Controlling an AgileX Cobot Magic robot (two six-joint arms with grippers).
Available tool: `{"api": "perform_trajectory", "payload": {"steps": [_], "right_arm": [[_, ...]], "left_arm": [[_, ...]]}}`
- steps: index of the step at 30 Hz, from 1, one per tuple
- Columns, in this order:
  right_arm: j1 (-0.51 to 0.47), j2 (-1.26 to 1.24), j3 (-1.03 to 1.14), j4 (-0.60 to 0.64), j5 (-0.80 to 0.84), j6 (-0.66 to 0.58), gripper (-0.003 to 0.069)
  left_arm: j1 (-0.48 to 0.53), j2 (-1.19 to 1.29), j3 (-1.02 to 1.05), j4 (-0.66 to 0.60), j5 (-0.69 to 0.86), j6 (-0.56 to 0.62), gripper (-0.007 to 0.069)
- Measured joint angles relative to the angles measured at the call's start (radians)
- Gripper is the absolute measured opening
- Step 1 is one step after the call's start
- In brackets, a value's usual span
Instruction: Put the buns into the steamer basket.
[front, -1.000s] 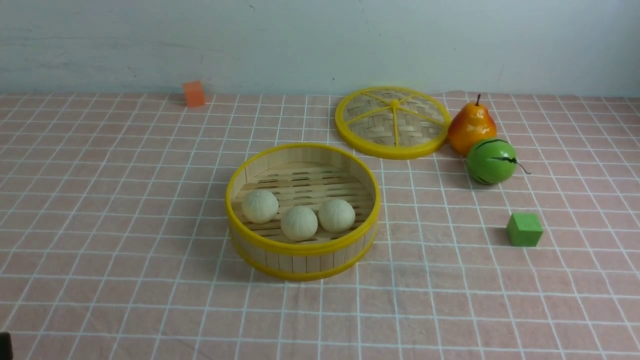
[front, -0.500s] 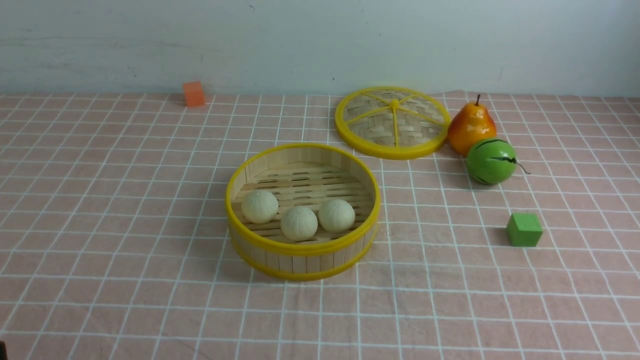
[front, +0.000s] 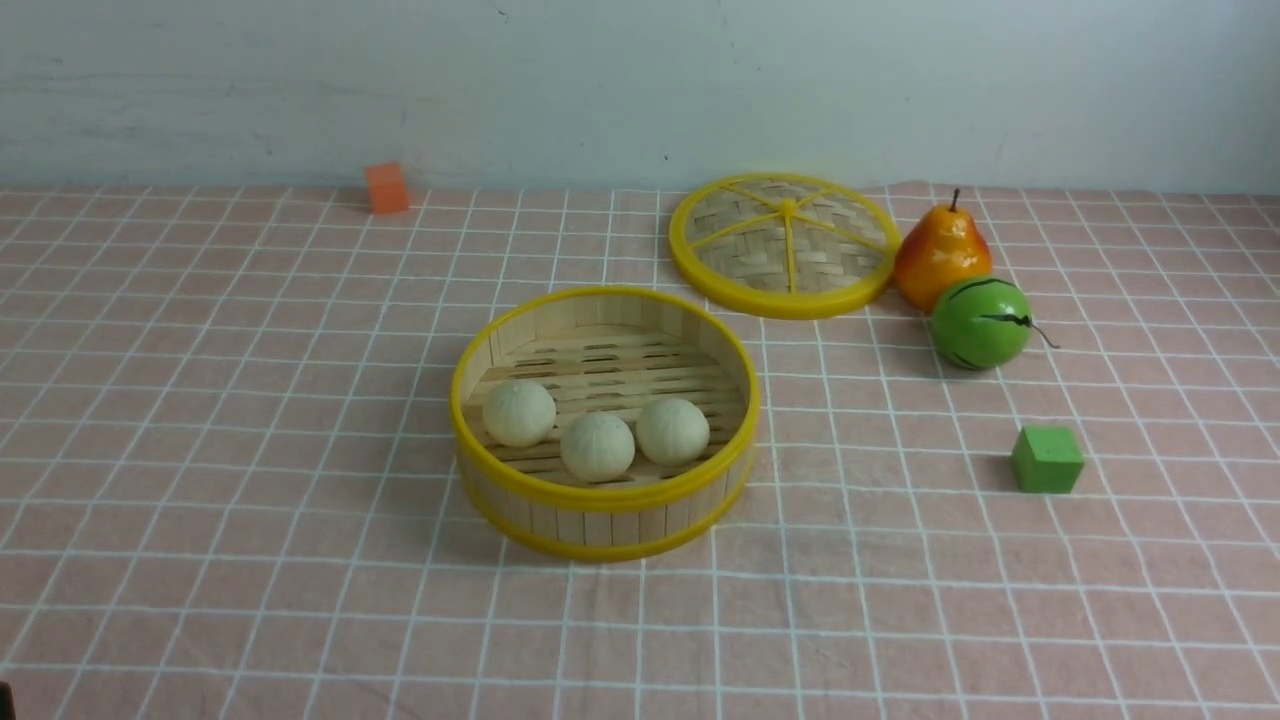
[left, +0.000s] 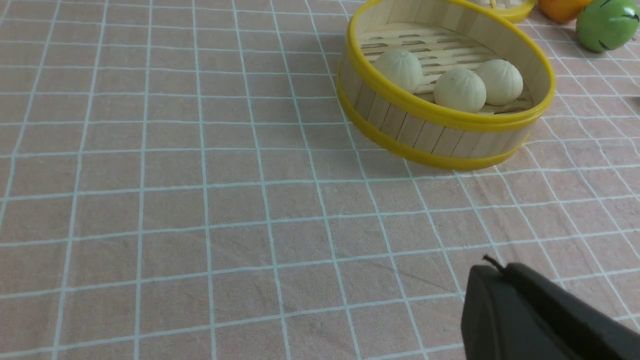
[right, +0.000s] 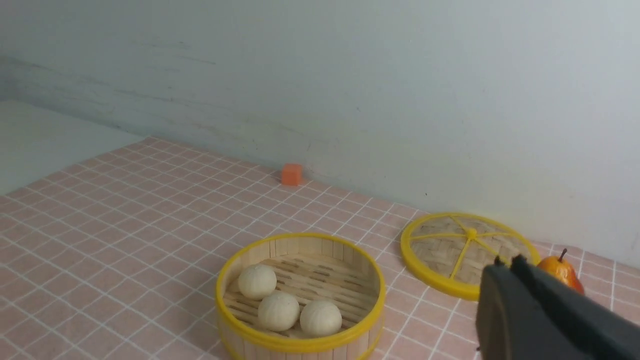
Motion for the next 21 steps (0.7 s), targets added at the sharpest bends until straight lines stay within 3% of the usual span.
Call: {"api": "perform_trajectory", "payload": {"steps": [4,9,10,14,18,21], "right_arm": [[-0.064,-0.076,0.120,-0.016,-0.004,0.001,-0.0010],[-0.285,-0.194,0.341,-0.071,-0.052,0.059,-0.0010],[-0.295,-0.198,0.351,-0.072,-0.054,0.064,-0.0010],[-0.485,-0.309,0.563,-0.045,-0.136,0.089,-0.0010],[-0.583,-0.412,0.692,-0.012,-0.161,0.090,-0.0010],[-0.597,-0.454,0.767,-0.002,-0.168,0.090,-0.0010]], "left_arm": [[0.000,0.000,0.000,0.000,0.000,0.000,-0.0013],[0.000,0.000,0.000,0.000,0.000,0.000,-0.0013],[0.000,0.000,0.000,-0.001,0.000,0.000,-0.0013],[0.000,0.000,0.000,-0.001,0.000,0.000,-0.0013],[0.000,0.000,0.000,-0.001,0.000,0.000,-0.0013],[0.000,0.000,0.000,0.000,-0.001,0.000,-0.0013]]}}
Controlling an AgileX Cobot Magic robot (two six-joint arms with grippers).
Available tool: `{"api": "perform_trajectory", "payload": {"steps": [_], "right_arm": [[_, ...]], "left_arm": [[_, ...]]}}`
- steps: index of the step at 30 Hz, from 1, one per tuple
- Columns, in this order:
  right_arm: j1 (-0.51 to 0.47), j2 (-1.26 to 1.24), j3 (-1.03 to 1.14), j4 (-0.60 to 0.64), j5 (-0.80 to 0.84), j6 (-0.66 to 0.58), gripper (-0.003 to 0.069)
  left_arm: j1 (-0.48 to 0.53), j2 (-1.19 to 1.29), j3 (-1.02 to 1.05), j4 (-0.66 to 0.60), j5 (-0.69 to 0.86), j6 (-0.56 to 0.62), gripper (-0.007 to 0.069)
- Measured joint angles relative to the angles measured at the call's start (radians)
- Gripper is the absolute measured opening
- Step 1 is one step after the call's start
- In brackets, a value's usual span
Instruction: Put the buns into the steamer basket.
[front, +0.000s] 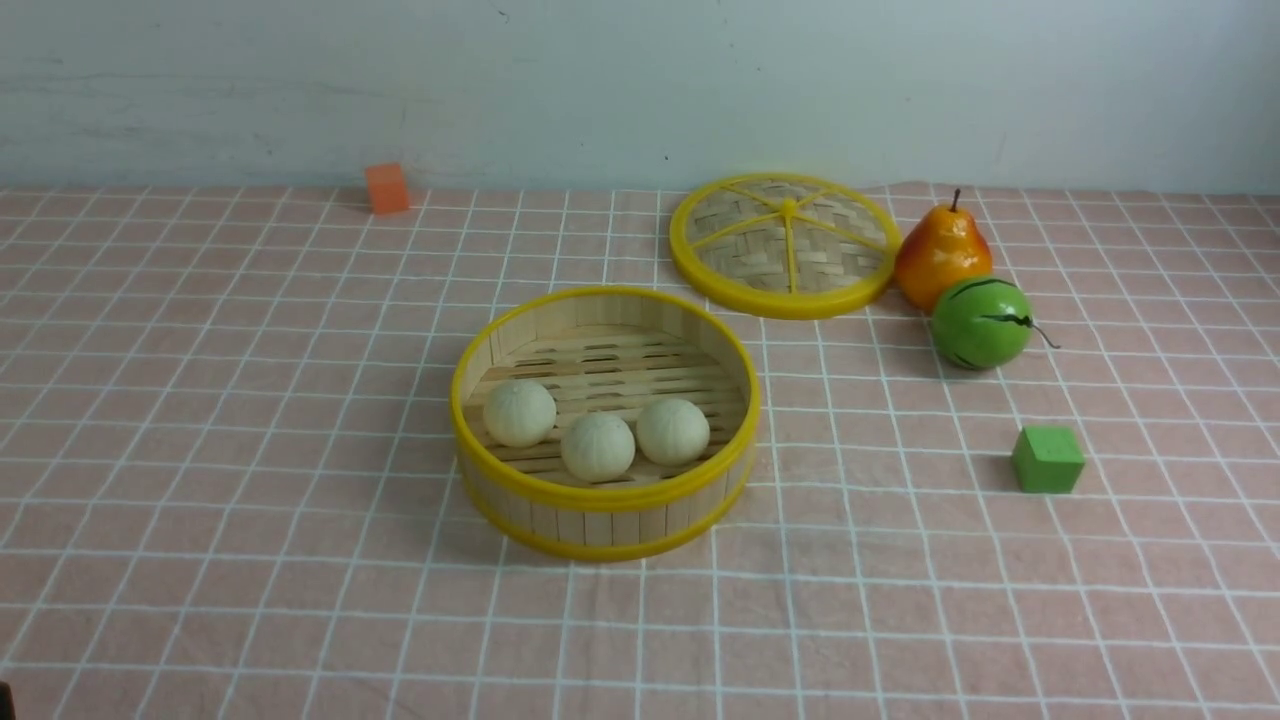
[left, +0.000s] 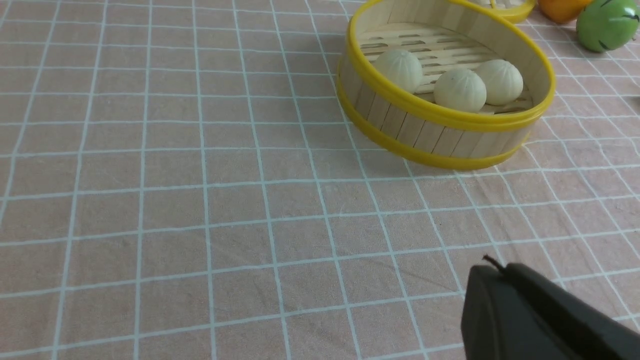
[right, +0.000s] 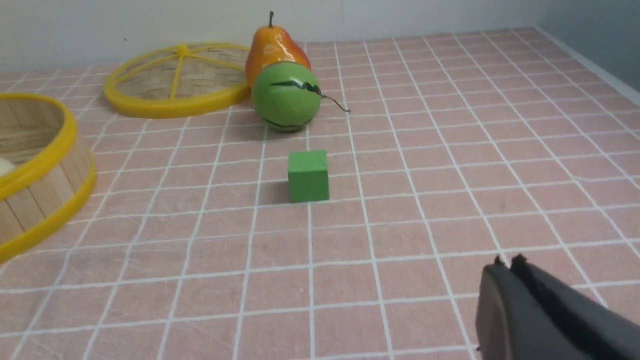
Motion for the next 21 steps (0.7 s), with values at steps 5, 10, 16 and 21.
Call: {"api": "perform_trajectory", "payload": {"steps": [5,10,16,21], "right_arm": [[0.000,-0.003,0.037,0.003,0.028,0.000,-0.0010],[0.000,-0.003,0.031,0.003,0.062,-0.009,-0.0010],[0.000,-0.003,0.029,0.006,0.069,-0.011,-0.0003],[0.000,-0.003,0.029,0.006,0.071,-0.011,0.0000]], "left_arm": [[0.000,0.000,0.000,0.000,0.000,0.000,-0.0013],[0.000,0.000,0.000,0.000,0.000,0.000,-0.0011],[0.000,0.000,0.000,0.000,0.000,0.000,-0.0004],[0.000,0.000,0.000,0.000,0.000,0.000,0.0000]]}}
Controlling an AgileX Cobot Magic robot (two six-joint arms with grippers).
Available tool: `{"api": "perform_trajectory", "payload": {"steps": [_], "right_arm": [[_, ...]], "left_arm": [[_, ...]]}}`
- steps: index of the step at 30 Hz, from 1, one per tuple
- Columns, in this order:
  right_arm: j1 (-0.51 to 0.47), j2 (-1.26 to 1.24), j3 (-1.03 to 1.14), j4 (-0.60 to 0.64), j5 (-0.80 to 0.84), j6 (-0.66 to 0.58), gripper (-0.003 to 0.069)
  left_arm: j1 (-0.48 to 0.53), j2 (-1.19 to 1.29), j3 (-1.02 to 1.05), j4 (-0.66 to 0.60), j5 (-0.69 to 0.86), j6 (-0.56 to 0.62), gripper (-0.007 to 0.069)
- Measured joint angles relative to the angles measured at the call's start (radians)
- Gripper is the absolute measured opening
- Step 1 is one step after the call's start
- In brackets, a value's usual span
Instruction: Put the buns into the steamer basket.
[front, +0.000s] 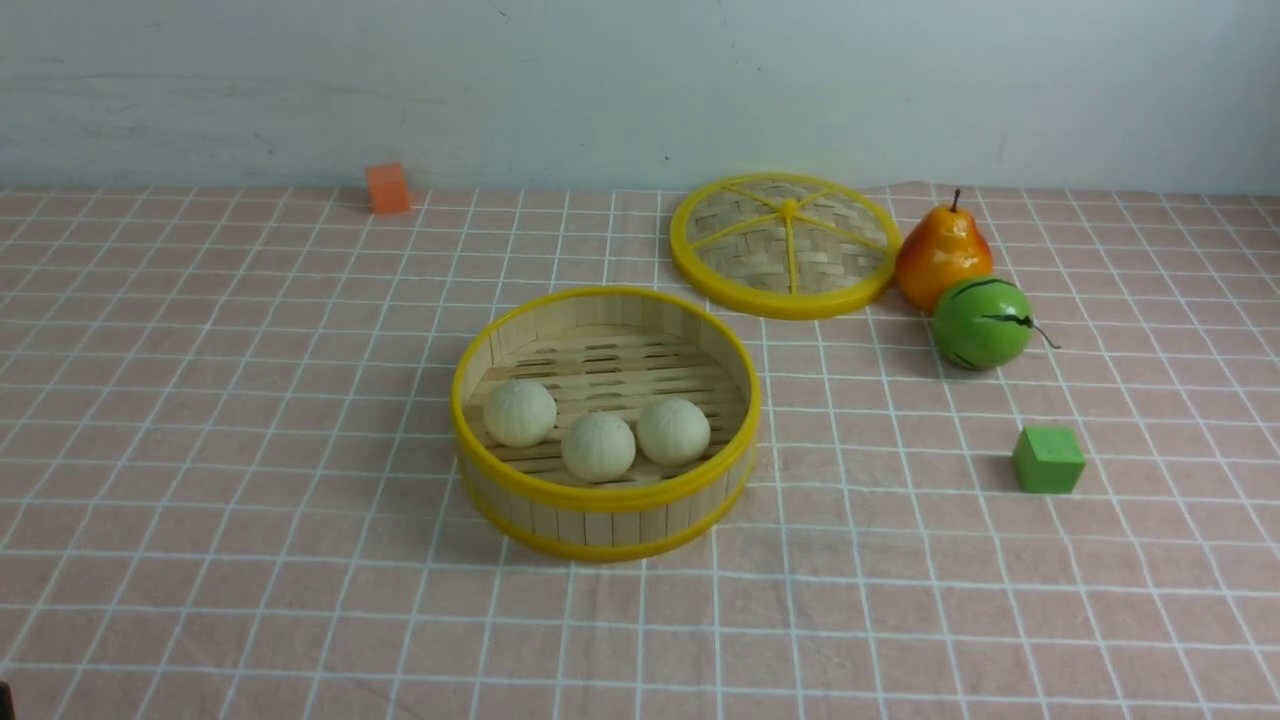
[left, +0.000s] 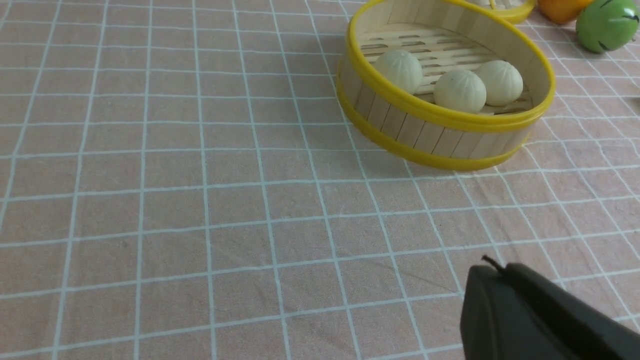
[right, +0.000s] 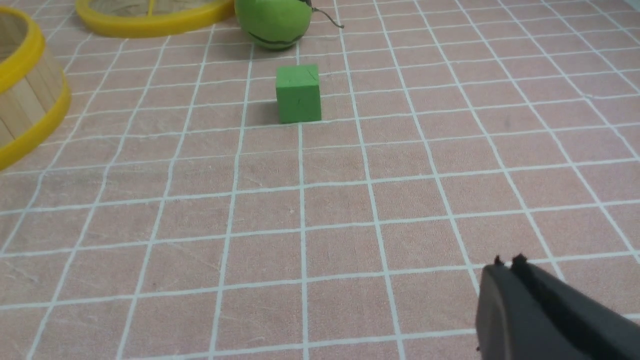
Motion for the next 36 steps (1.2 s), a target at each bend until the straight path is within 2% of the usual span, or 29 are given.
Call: {"api": "perform_trajectory", "payload": {"steps": [30,33,36], "right_arm": [[0.000,0.000,-0.001,0.000,0.001,0.000,0.0040],[0.000,0.000,-0.001,0.000,0.001,0.000,0.0043],[0.000,0.000,-0.001,0.000,0.001,0.000,0.0049]], "left_arm": [[0.001,0.000,0.018,-0.011,-0.007,0.000,0.0017],[0.030,0.000,0.050,-0.032,-0.022,0.000,0.0017],[0.119,-0.005,0.111,-0.127,-0.176,0.000,0.0017]]}}
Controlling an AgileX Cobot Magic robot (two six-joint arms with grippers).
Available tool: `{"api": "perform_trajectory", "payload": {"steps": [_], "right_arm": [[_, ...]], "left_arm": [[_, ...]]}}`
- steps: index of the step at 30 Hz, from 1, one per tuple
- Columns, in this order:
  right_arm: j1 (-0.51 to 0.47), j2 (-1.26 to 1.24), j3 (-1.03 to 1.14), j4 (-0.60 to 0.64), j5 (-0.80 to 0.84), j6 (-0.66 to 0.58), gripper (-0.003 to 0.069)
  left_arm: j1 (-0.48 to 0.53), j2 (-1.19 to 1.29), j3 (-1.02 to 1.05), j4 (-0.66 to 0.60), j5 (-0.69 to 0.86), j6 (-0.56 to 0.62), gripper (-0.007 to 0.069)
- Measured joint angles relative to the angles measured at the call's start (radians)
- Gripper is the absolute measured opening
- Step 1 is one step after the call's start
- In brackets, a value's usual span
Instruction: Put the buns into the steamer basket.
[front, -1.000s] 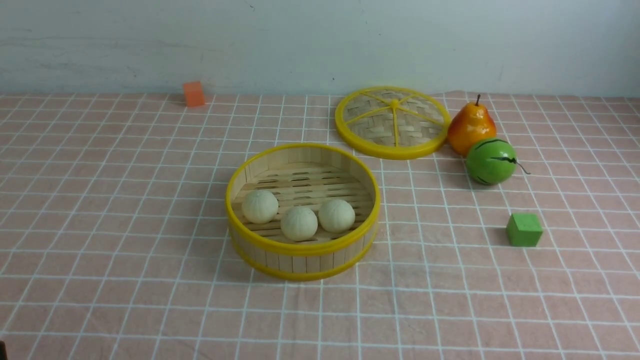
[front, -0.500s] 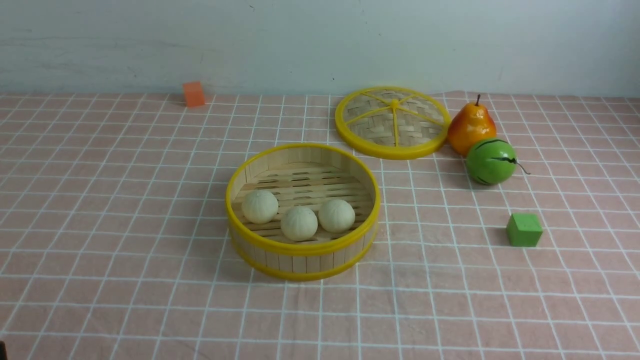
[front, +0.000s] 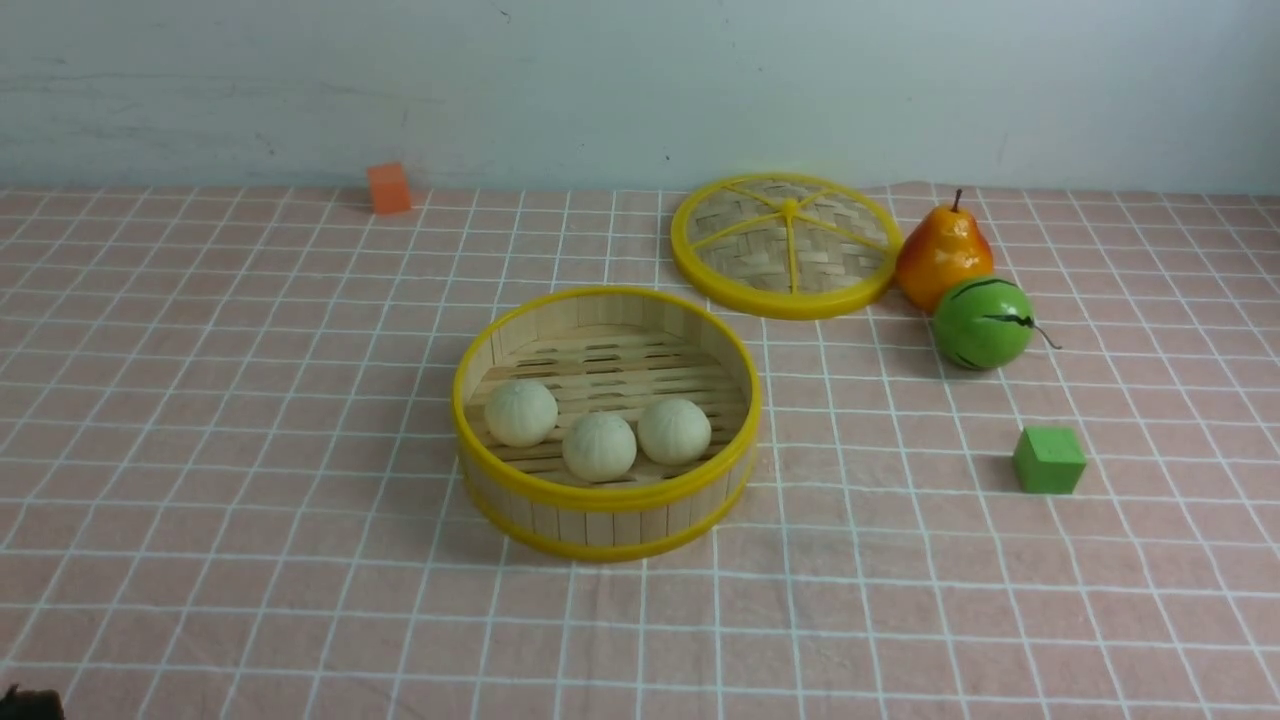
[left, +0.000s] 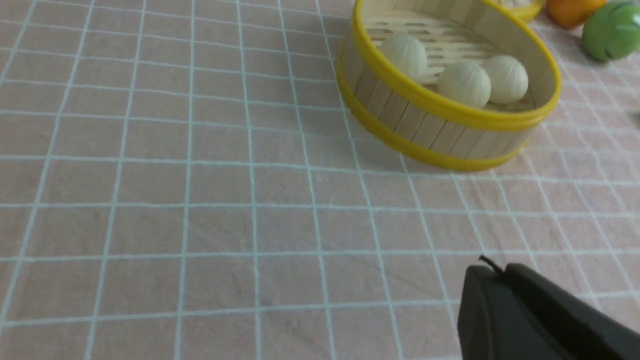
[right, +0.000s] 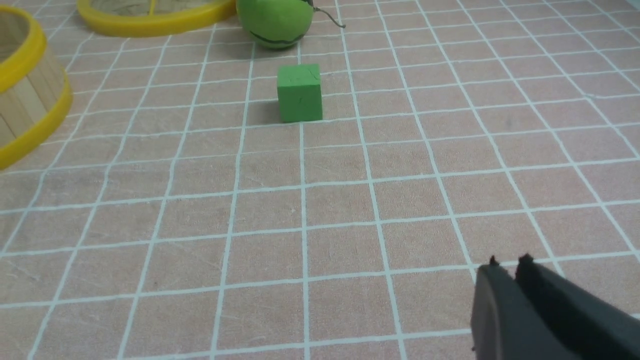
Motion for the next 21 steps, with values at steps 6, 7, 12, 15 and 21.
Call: {"api": "perform_trajectory", "payload": {"steps": [6,7,12,15,21], "right_arm": [[0.000,0.000,0.000,0.000,0.000,0.000,0.0060],[0.000,0.000,0.000,0.000,0.000,0.000,0.0062],[0.000,0.000,0.000,0.000,0.000,0.000,0.0071],[0.000,0.000,0.000,0.000,0.000,0.000,0.0075],[0.000,0.000,0.000,0.000,0.000,0.000,0.0084]], "left_arm": [[0.183,-0.081,0.169,-0.038,-0.438,0.019,0.0001],[0.214,-0.095,0.199,-0.039,-0.489,0.019,-0.0002],[0.337,-0.174,0.308,-0.034,-0.544,0.048,-0.0013],[0.366,-0.217,0.343,-0.034,-0.492,0.113,-0.0013],[0.378,-0.226,0.355,-0.064,-0.278,0.169,-0.0013]]}}
